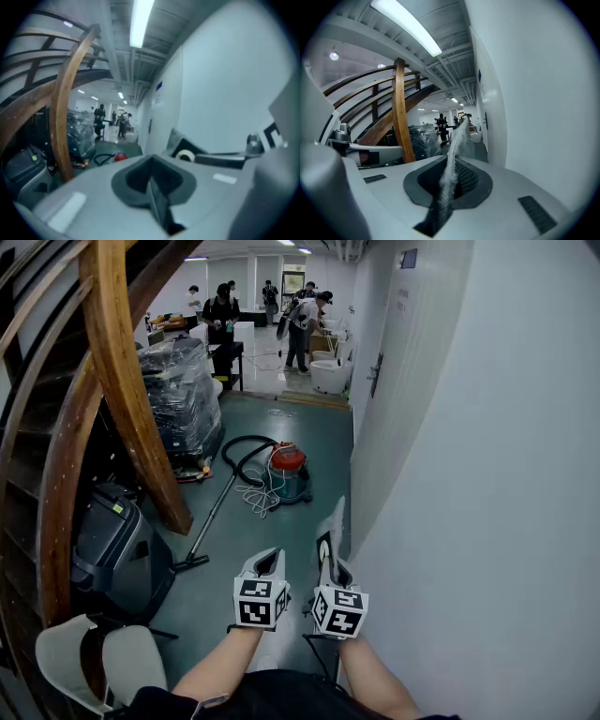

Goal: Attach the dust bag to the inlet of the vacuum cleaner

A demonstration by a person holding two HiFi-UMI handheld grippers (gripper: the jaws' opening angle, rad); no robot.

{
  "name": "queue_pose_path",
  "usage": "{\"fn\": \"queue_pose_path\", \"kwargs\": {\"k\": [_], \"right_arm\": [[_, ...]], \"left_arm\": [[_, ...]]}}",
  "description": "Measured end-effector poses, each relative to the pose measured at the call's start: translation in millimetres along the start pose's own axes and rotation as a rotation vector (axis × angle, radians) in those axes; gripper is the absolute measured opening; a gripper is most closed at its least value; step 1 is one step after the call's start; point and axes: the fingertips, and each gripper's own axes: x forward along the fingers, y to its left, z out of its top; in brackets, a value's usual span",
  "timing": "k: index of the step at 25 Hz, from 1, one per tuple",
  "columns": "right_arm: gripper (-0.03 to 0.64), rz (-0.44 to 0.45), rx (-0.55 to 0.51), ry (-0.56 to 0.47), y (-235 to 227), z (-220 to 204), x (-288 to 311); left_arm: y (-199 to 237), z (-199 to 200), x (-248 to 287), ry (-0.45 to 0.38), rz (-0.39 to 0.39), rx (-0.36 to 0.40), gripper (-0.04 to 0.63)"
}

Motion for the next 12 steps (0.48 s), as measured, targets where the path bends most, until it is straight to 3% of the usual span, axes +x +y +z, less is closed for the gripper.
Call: {"fn": "queue_pose_path", "kwargs": {"k": [12], "right_arm": [[0.018, -0.013, 0.03, -0.005, -10, 3, 6]], "left_arm": [[2, 7, 14, -0.008, -0.011, -0.008, -0.003]]}}
